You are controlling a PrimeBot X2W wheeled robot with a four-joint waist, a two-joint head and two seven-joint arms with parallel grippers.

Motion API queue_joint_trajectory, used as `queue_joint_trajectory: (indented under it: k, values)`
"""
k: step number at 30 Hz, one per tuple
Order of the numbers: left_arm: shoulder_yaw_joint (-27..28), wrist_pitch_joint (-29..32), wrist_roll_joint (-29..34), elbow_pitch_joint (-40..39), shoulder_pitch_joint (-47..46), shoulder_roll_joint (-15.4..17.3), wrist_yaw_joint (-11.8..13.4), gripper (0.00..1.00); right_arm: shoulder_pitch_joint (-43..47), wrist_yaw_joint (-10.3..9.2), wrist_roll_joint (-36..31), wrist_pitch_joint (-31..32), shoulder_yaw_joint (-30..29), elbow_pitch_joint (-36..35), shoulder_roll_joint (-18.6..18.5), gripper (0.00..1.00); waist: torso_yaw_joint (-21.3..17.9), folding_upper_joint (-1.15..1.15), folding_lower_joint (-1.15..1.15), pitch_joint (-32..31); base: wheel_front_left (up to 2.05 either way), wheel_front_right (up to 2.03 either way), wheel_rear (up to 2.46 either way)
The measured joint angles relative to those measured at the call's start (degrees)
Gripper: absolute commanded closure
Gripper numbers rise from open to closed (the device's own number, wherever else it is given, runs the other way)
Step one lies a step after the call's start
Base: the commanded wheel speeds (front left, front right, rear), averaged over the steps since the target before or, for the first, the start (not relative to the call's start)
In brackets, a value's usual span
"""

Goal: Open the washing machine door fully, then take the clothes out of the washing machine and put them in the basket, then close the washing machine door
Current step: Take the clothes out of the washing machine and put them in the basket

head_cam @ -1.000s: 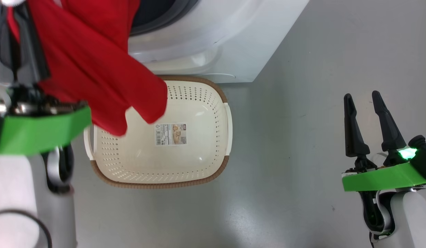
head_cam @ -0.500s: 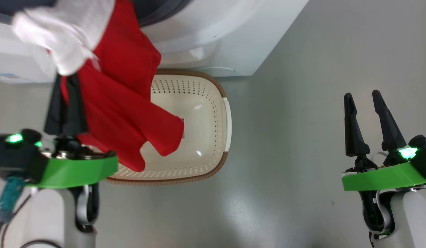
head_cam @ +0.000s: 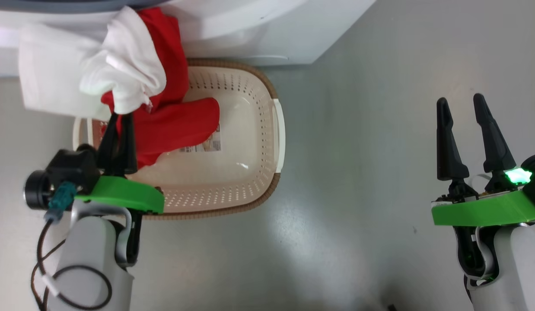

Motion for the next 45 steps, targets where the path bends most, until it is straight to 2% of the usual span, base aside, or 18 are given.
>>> queue_joint_trajectory:
  k: [13, 21, 22, 23, 24, 25, 27, 28, 35, 45]
  values:
    - [-0.48, 0.01, 2.38, 20.2, -9.48, -0.09, -1.55, 1.0, -2.87, 0.0, 0.63, 0.0, 0.07, -1.14, -0.01, 0.0, -1.74, 0.0, 0.0, 6.91, 0.0, 0.0, 0.0]
    - [0.01, 0.02, 3.58, 27.37, -13.2, -0.12, -2.01, 1.0, -2.94, 0.0, 0.87, 0.0, 0.09, -1.24, -0.01, 0.0, -2.53, 0.0, 0.0, 9.11, 0.0, 0.0, 0.0]
    - [0.03, 0.02, 3.79, 27.66, -13.54, -0.13, -2.01, 0.79, -2.96, 0.0, 0.87, 0.0, 0.09, -1.24, -0.01, 0.0, -2.57, 0.0, 0.0, 9.11, 0.0, 0.0, 0.0]
    - [0.11, 0.02, 3.79, 27.88, -13.77, -0.16, -2.01, 0.63, -2.97, 0.0, 0.87, 0.0, 0.08, -1.24, -0.01, 0.0, -2.57, 0.0, 0.0, 9.06, 0.0, 0.0, 0.0]
    - [0.19, 0.02, 3.79, 28.1, -14.04, -0.16, -2.01, 0.54, -2.99, 0.0, 0.87, 0.0, 0.07, -1.24, -0.01, 0.0, -2.57, 0.0, 0.0, 8.99, 0.0, 0.0, 0.0]
    - [0.24, 0.02, 3.81, 28.2, -14.27, -0.16, -2.01, 0.36, -3.02, 0.0, 0.87, 0.0, 0.07, -1.24, -0.01, 0.0, -2.55, 0.0, 0.0, 8.89, 0.0, 0.0, 0.0]
    - [0.33, 0.02, 3.81, 28.2, -14.4, -0.19, -2.01, 0.07, -3.03, 0.0, 0.87, 0.0, 0.03, -1.23, -0.01, 0.0, -2.48, 0.0, 0.0, 8.57, 0.0, 0.0, 0.0]
    - [0.44, 0.02, 3.81, 28.19, -14.4, -0.23, -2.01, 0.0, -3.03, 0.0, 0.87, 0.0, 0.0, -1.22, -0.01, 0.0, -2.42, 0.0, 0.0, 8.35, 0.0, 0.0, 0.0]
    - [1.12, 0.02, 3.69, 25.41, -13.64, -0.35, -2.01, 0.0, -2.93, 0.0, 0.48, 0.0, 0.0, -0.79, -0.01, 0.0, -1.94, 0.0, 0.0, 5.75, 0.0, 0.0, 0.0]
    - [1.45, 0.01, 1.66, 17.24, -7.45, -0.44, -2.37, 0.0, -1.9, 0.0, -1.29, 0.0, -0.05, 0.49, -0.01, 0.0, -0.7, 0.0, 0.0, -0.15, 0.0, 0.0, 0.0]
